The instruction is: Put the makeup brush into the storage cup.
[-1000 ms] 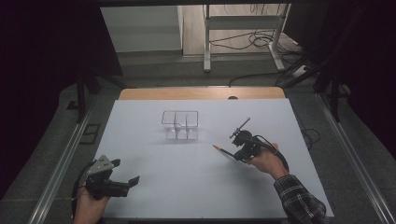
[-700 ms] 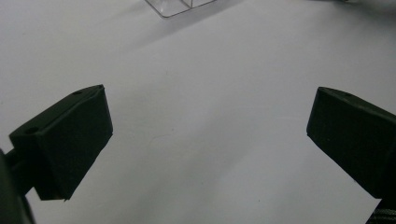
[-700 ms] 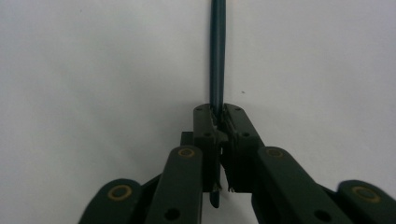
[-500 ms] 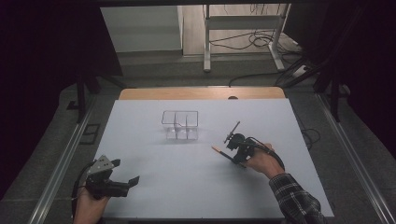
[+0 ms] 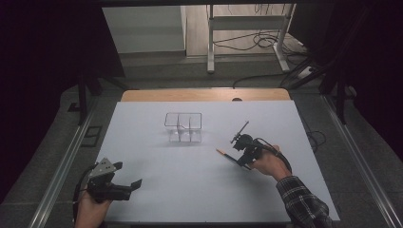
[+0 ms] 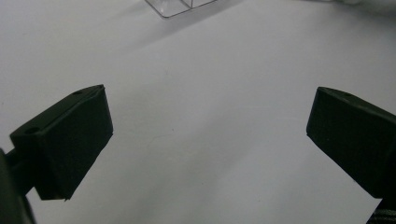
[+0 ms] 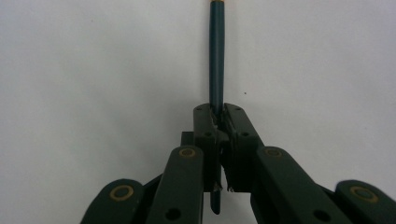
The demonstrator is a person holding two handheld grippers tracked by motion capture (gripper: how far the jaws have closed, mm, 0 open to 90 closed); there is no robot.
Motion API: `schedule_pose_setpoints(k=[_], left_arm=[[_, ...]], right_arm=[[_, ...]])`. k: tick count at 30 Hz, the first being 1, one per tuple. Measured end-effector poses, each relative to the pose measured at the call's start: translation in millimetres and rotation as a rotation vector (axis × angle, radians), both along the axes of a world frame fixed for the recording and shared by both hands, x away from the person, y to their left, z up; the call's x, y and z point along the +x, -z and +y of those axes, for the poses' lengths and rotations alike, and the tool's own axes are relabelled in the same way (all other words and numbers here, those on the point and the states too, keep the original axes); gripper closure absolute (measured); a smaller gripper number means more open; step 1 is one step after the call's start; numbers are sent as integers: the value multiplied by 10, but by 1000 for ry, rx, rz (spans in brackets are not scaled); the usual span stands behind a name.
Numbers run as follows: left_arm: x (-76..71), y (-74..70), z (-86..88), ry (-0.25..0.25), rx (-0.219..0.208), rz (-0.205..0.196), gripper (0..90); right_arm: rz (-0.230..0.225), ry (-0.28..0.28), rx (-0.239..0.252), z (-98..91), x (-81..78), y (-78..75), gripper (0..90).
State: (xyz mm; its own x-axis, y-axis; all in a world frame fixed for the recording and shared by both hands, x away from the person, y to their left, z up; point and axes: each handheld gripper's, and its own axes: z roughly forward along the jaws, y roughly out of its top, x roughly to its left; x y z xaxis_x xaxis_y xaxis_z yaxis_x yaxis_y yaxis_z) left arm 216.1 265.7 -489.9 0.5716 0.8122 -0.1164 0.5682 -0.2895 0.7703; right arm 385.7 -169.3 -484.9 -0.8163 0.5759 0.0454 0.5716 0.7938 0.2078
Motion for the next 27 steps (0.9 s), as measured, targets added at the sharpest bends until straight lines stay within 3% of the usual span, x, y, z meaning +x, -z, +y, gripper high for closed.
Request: schedule_pose_setpoints(k=[19, 27], left_arm=[[6, -18, -24, 3, -37, 17, 13], [11, -45, -60, 12, -75, 18, 11]], right_arm=[[-66, -9, 115, -101, -137, -169, 848], [-111, 3, 175, -129, -238, -245, 848]])
